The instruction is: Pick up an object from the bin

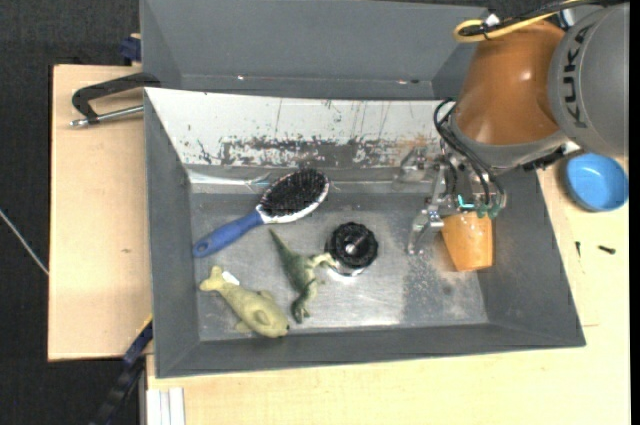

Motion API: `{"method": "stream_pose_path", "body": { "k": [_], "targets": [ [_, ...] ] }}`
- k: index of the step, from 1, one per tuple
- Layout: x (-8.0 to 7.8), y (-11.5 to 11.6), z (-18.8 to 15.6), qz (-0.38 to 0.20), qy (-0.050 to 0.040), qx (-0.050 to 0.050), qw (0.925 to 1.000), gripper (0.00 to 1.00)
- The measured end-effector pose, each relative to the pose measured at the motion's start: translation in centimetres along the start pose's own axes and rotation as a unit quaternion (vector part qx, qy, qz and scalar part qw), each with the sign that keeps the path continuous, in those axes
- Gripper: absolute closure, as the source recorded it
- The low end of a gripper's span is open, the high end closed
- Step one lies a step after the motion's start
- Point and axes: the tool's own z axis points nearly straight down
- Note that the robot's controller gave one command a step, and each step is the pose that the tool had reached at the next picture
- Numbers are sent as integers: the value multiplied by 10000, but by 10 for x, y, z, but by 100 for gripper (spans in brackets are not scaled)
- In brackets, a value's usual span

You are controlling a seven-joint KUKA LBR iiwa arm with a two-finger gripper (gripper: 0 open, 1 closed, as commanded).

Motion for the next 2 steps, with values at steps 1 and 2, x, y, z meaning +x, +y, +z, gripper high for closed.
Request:
{"method": "stream_pose_path", "body": {
  "k": [1, 2],
  "targets": [
    [18, 83, 65, -533, -60, 7, 9986, 0],
    [35, 39, 63, -387, -73, -4, 9992, 0]
  ]
}}
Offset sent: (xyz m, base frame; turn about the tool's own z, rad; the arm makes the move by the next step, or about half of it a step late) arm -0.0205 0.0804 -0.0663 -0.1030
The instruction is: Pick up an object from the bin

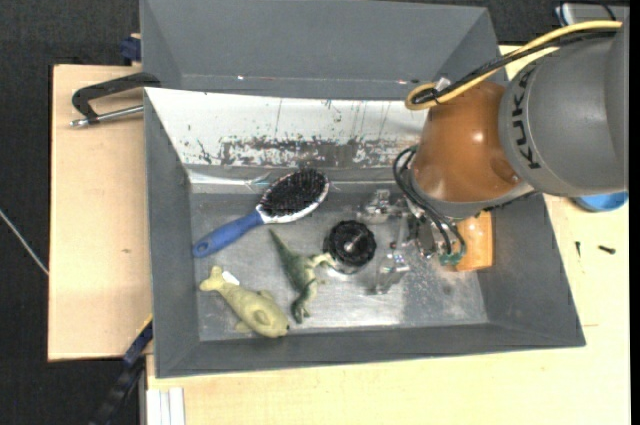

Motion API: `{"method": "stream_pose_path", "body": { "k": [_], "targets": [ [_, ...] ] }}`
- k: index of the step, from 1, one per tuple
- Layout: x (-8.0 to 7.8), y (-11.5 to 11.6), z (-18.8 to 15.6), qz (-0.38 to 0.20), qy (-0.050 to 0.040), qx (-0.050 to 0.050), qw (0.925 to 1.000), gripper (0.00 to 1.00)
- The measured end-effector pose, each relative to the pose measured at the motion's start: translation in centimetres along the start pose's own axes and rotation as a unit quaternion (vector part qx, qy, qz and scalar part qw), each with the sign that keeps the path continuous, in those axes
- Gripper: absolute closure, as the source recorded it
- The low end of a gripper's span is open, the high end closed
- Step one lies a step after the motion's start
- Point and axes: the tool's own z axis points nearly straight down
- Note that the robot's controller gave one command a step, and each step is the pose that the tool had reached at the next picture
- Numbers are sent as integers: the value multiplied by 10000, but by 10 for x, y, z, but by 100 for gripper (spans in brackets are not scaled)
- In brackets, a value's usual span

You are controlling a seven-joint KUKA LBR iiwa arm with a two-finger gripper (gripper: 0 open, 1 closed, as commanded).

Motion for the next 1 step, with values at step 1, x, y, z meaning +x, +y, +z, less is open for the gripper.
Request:
{"method": "stream_pose_path", "body": {
  "k": [1],
  "targets": [
    [9, 59, -1, -402, 12, -2, 9992, 0]
  ]
}}
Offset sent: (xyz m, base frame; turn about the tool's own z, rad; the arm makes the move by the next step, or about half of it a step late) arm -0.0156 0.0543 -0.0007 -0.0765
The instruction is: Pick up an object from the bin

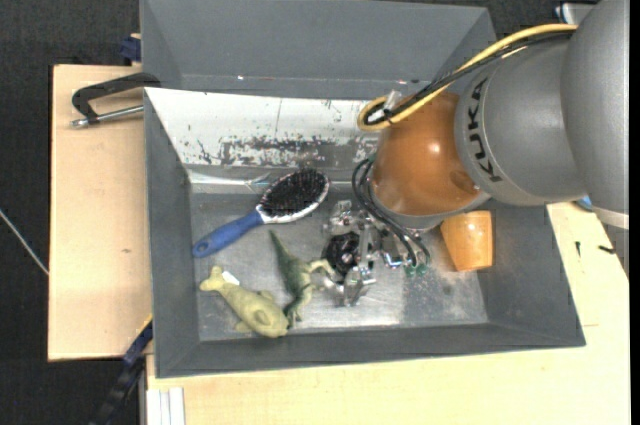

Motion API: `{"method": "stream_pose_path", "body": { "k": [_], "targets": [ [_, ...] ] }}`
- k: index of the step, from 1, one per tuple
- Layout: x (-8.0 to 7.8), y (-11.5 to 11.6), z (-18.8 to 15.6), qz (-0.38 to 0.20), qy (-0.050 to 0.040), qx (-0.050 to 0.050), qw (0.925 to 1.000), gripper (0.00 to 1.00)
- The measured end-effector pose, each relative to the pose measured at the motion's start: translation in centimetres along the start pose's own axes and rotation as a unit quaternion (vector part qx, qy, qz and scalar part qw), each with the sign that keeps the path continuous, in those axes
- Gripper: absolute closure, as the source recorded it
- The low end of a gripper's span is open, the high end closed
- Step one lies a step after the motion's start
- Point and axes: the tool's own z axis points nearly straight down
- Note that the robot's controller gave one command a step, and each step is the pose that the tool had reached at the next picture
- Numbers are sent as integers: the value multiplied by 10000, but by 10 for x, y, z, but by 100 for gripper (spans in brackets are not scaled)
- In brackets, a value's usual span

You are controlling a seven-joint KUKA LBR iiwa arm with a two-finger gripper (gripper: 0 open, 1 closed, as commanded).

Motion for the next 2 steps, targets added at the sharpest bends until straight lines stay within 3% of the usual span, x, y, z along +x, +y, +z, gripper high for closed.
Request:
{"method": "stream_pose_path", "body": {
  "k": [1, 2],
  "targets": [
    [-2, -2, -1, 18, -33, 6, 10000, 100],
    [9, -25, -144, 95, -40, 16, 9999, 100]
  ]
}}
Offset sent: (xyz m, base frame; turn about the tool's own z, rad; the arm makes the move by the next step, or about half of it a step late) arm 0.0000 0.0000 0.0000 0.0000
